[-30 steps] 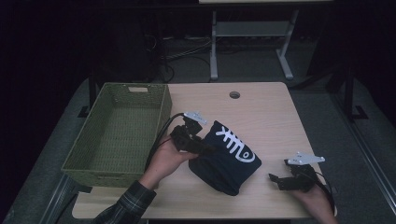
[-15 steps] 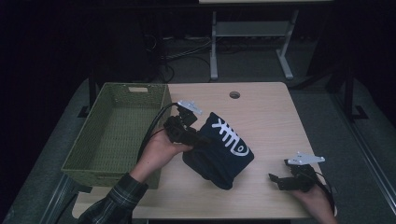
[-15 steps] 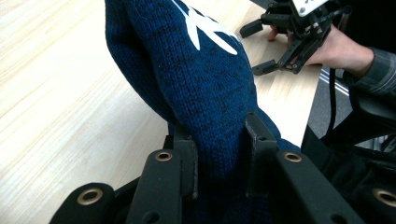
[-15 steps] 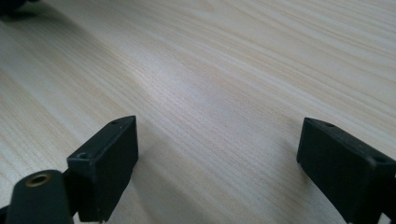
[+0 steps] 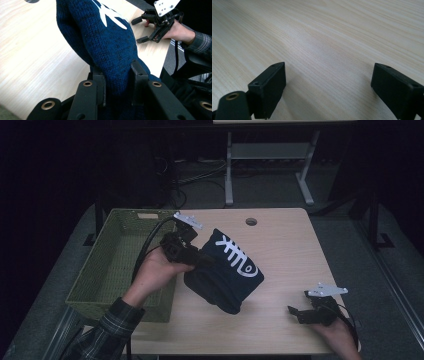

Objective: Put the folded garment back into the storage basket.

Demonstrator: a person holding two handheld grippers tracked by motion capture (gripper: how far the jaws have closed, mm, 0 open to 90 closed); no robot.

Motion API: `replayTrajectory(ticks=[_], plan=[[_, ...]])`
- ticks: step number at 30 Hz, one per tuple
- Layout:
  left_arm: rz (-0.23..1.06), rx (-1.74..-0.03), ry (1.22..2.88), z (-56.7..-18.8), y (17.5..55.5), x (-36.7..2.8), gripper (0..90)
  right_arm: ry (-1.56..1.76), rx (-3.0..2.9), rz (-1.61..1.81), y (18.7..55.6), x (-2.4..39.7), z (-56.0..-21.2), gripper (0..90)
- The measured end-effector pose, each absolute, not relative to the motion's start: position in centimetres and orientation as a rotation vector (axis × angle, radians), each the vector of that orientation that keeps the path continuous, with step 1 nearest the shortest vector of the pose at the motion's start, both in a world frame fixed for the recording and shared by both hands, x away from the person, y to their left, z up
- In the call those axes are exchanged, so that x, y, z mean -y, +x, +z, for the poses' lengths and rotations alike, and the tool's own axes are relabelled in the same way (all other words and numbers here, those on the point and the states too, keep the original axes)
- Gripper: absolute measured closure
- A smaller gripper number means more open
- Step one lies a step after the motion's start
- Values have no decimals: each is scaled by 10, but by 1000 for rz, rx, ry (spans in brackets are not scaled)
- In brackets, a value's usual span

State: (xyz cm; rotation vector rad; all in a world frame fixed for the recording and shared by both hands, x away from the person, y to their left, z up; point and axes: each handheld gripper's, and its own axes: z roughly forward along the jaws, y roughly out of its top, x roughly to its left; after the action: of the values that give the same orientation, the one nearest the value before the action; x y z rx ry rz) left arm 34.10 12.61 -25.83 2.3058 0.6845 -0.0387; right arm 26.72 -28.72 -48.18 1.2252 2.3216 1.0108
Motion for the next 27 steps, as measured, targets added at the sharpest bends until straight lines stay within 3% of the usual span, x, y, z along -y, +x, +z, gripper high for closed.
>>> replayTrajectory(ticks=[27], plan=[[51,-804,2253,-215,341,-188,717,1227,-2321,1010,267,287,-482,123]])
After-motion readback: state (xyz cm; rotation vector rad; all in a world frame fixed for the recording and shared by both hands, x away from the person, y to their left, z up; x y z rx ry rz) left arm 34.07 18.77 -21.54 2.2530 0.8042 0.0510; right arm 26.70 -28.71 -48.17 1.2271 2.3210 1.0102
